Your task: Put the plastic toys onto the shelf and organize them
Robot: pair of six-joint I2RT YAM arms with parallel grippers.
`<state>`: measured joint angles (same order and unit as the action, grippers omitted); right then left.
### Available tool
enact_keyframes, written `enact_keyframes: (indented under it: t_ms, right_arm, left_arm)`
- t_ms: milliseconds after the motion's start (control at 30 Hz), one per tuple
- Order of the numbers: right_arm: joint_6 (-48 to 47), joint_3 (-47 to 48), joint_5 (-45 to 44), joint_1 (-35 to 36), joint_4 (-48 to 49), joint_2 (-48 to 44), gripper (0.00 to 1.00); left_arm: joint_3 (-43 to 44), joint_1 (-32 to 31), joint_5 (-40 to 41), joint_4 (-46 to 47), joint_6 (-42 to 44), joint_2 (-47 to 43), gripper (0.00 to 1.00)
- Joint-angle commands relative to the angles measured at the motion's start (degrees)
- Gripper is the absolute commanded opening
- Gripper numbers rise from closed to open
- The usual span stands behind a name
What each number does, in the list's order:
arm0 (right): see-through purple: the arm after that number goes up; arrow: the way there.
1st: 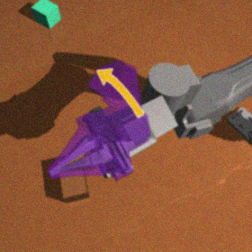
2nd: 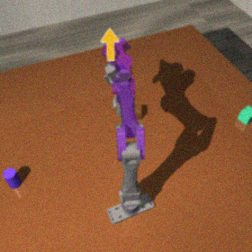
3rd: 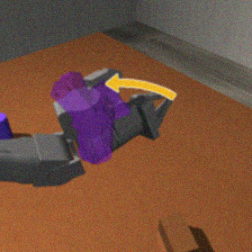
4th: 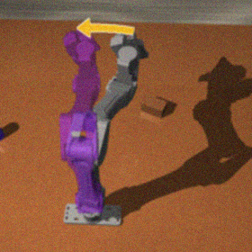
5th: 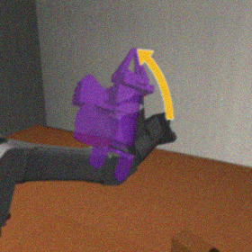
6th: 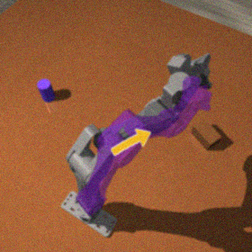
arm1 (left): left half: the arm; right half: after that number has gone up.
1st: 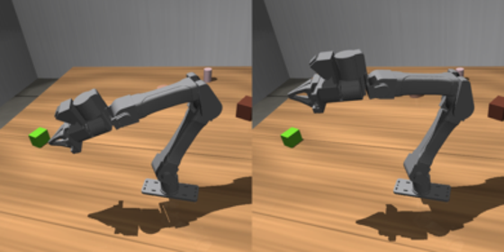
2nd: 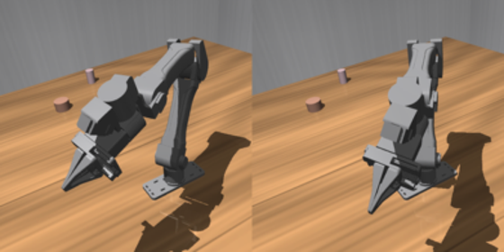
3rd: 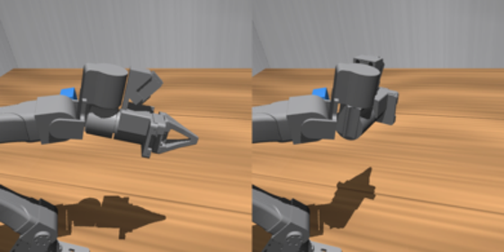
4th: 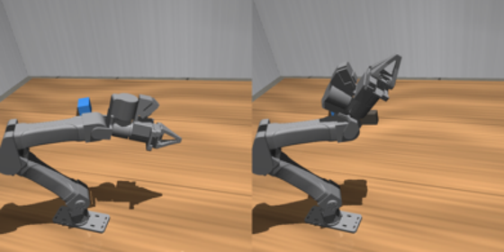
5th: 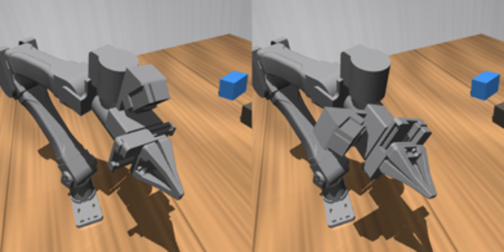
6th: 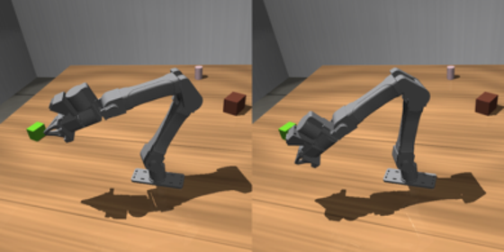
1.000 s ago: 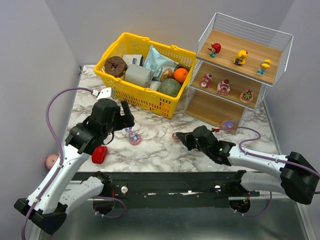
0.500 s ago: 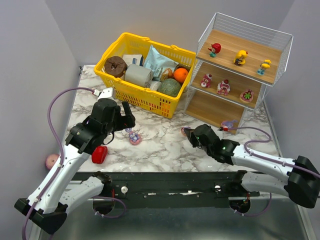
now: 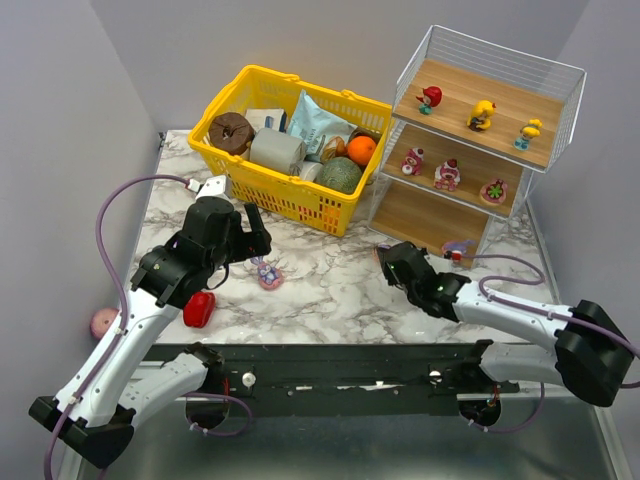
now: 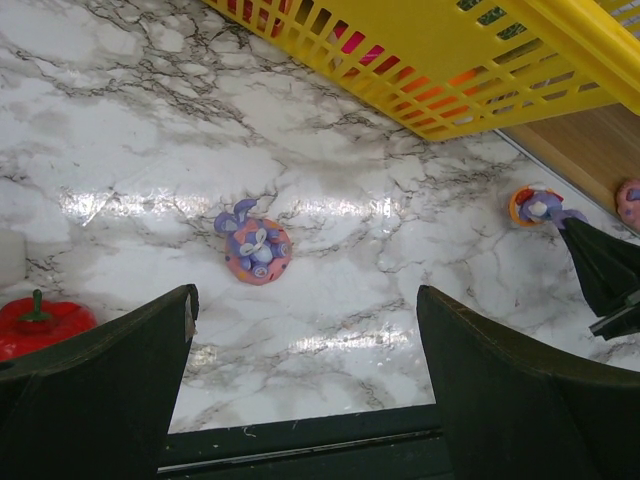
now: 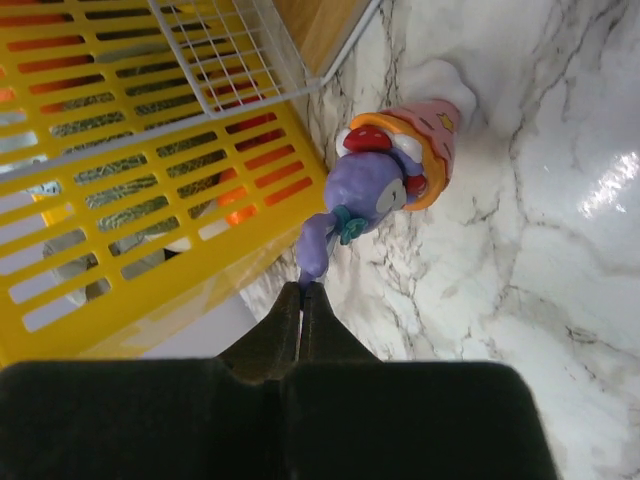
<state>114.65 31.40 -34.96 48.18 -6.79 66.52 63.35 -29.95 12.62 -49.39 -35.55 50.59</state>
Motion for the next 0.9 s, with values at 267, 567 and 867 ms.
enact_keyframes:
  t_ms: [267,567,867]
  right_arm:
    - [39.8,5.9,-5.1,-4.6,9.2,9.0,0.01]
    - [40.0,8.5,-7.5,-6.3,11.0,11.3,0.0]
    - [40.1,9.5,-8.3,-7.2,11.7,12.4,0.0]
  left_arm:
    - [2.6,0.4,0.6,-0.9,0.5,0.4,0.99]
    - [2.7,0.4,1.5,-1.2,0.7,0.9,0.99]
    - [2.5,0.6,1.6,-1.2,0.6,1.3,0.99]
